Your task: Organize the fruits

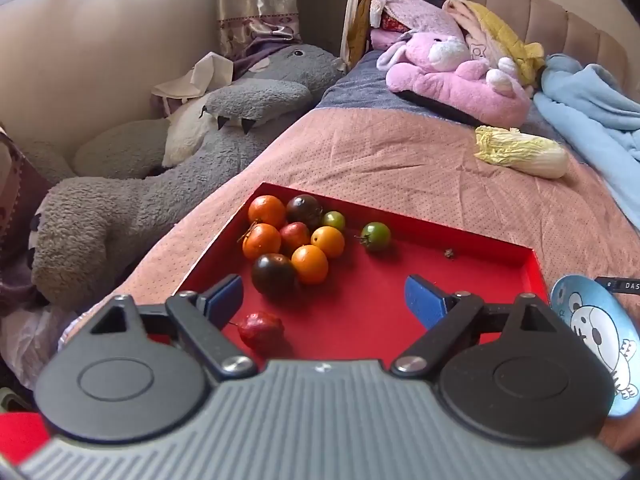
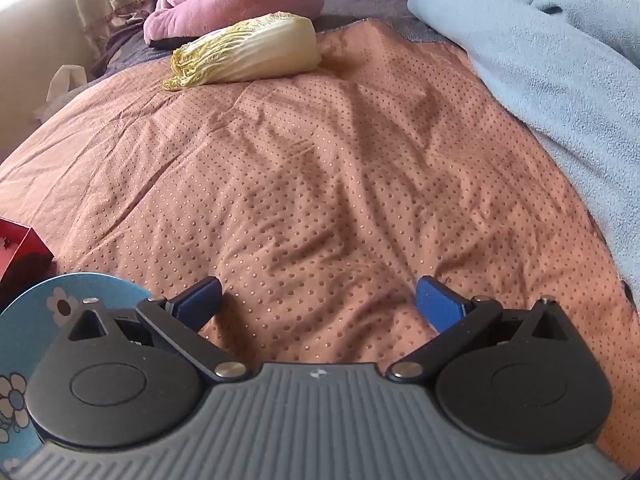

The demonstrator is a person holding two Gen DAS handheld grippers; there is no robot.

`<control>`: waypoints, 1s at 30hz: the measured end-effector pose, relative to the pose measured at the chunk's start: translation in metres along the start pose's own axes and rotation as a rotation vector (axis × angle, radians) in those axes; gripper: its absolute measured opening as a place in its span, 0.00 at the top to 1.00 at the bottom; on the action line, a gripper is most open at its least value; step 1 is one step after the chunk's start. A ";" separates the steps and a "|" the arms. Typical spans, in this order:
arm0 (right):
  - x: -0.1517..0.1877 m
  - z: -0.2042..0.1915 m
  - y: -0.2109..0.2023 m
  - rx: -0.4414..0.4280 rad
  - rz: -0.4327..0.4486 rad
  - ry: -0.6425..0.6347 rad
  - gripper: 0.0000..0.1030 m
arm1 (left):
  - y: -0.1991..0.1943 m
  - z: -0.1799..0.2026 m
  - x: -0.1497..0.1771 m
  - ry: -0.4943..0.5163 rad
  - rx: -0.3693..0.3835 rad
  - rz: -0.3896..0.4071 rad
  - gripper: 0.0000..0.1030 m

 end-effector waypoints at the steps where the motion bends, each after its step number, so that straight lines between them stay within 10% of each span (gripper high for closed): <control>1: -0.002 -0.001 -0.002 0.009 -0.014 0.000 0.00 | 0.001 0.000 0.000 0.000 0.001 0.000 0.13; 5: 0.002 -0.011 -0.036 0.014 0.096 0.050 0.00 | 0.000 0.002 0.000 0.018 -0.026 0.018 0.13; 13: 0.034 -0.126 -0.129 -0.324 0.242 -0.159 0.00 | 0.001 0.005 0.004 0.049 -0.055 0.032 0.13; 21: 0.080 -0.257 -0.171 -0.425 0.247 -0.470 0.00 | -0.011 -0.006 0.008 0.015 -0.048 0.064 0.13; 30: 0.106 -0.305 -0.162 -0.493 0.189 -0.571 0.00 | -0.015 -0.029 0.011 -0.077 -0.035 0.053 0.14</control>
Point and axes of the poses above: each gripper's, at about its wrist camera, not at the fingertips, and y roughly the way its jaws point, z to its right, x to its underside, the point moved 4 cm from there along y, roughly the way its jaws point, and after that the axes turned 14 degrees about -z, right-handed, at the moved point
